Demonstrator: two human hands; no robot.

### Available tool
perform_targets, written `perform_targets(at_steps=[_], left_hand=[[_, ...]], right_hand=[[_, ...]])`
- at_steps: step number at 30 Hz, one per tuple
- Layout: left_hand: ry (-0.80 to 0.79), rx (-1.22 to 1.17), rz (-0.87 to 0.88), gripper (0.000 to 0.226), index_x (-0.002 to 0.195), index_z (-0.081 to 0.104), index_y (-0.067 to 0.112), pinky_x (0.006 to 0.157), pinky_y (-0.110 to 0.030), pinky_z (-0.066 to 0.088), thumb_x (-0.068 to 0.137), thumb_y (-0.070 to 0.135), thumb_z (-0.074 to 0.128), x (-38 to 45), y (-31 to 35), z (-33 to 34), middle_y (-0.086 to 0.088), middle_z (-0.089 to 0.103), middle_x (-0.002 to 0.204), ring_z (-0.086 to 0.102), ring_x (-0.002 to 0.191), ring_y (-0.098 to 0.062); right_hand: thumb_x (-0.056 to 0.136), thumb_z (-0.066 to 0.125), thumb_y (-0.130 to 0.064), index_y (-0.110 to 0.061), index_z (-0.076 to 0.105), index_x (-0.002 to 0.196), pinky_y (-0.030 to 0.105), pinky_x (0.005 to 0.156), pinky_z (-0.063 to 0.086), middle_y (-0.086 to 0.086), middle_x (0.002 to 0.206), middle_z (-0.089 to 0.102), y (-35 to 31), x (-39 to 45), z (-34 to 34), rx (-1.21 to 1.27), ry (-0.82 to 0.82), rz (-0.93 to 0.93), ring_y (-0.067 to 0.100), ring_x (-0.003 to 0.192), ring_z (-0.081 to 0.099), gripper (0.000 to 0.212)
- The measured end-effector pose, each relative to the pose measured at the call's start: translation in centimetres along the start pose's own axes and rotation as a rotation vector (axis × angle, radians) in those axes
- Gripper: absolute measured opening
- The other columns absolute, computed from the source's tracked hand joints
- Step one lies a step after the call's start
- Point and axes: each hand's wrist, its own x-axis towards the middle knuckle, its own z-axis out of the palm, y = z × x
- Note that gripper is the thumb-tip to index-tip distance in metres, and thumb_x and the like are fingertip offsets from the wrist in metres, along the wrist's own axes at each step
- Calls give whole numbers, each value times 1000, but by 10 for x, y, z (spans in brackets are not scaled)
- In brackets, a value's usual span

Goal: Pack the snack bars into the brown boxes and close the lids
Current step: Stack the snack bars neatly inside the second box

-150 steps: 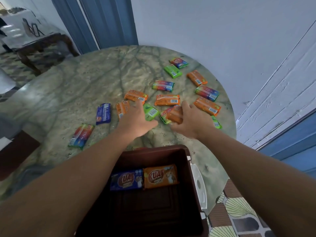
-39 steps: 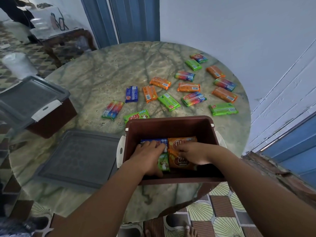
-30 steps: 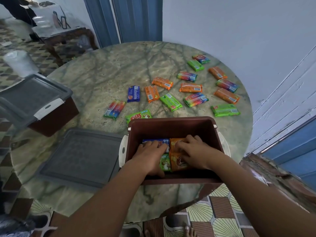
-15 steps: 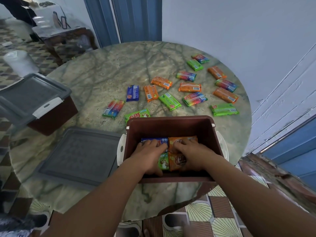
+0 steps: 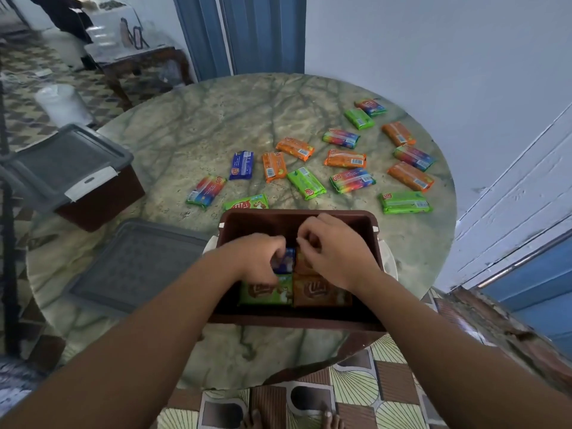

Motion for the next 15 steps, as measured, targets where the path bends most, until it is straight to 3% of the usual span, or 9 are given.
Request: perform_targets(at_steps=[4,7,11,15], left_hand=[[262,-29,-51,20,92,55,26,81,-46,53,80,29,70,-1,-1,-46,4,62,87,60,83,-21],[416,-15,-96,9,92,58,25,83,-40,50,86,28,64,2,-6,-67,4,61,88,58,86,-20],[423,-14,-161,4,95,58,24,72,-36,43,93,27,57,22,-28,-82,3,59,87,59,86,-21],[371,-87,-210,9,99,60,23,77,-37,48,95,21,52,60,-55,-92,2,61,92,59,88,-20]], right_hand=[[95,63,-27,-24,62,96,36,65,44,-11,77,53,-5,40,-26,114,234,-65,11,74,51,4],[94,65,-28,-21,64,96,38,68,46,-7,78,59,2,77,-33,136,173,5,14,75,55,7],[93,67,-31,-20,68,103,38,84,50,4,101,72,22,121,-29,-4,-142,196,27,99,64,15],[95,70,-28,-20,66,118,33,87,50,3,111,67,34,150,-17,-220,-610,279,28,109,63,25]])
